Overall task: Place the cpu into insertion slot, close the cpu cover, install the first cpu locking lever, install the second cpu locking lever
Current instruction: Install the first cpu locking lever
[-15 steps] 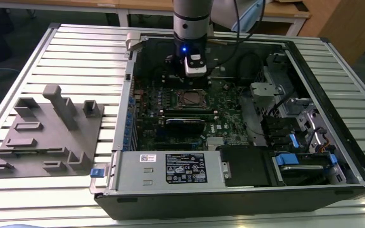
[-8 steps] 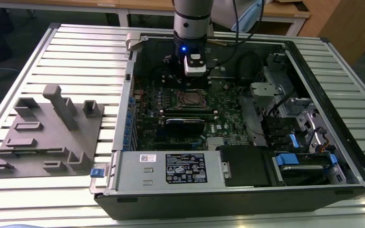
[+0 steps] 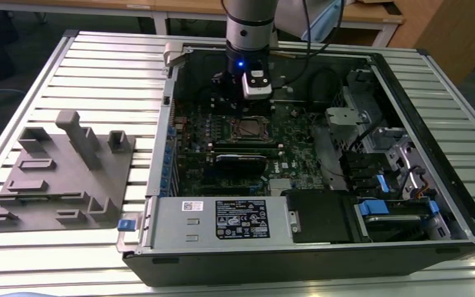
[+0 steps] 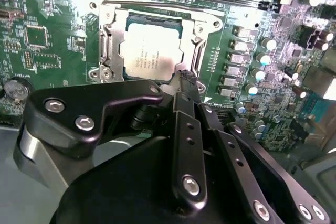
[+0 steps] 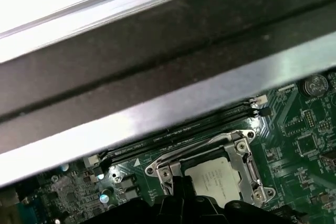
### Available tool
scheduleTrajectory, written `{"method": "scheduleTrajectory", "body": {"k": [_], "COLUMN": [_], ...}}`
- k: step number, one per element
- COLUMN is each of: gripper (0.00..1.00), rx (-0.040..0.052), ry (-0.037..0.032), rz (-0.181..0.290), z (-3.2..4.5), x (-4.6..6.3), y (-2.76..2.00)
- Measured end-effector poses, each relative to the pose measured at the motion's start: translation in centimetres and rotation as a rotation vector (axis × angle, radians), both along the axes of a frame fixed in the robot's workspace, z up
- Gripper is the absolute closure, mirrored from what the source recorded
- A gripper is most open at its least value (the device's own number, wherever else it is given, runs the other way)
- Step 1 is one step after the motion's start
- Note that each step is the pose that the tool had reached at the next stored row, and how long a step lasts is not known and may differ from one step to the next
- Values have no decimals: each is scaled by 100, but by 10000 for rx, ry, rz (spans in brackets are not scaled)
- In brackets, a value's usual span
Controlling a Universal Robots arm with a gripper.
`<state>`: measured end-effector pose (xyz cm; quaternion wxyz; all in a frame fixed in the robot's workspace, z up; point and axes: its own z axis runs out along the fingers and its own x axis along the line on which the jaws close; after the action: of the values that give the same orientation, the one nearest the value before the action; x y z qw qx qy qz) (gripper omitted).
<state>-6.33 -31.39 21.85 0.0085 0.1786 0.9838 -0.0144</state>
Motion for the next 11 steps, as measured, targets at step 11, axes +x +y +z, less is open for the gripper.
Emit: {"method": "scheduleTrajectory", "body": {"k": [11], "gripper": [90], "rx": [1], "ry": [-1], "rz": [360], "z": [0], "x": [2], "y": [0]}}
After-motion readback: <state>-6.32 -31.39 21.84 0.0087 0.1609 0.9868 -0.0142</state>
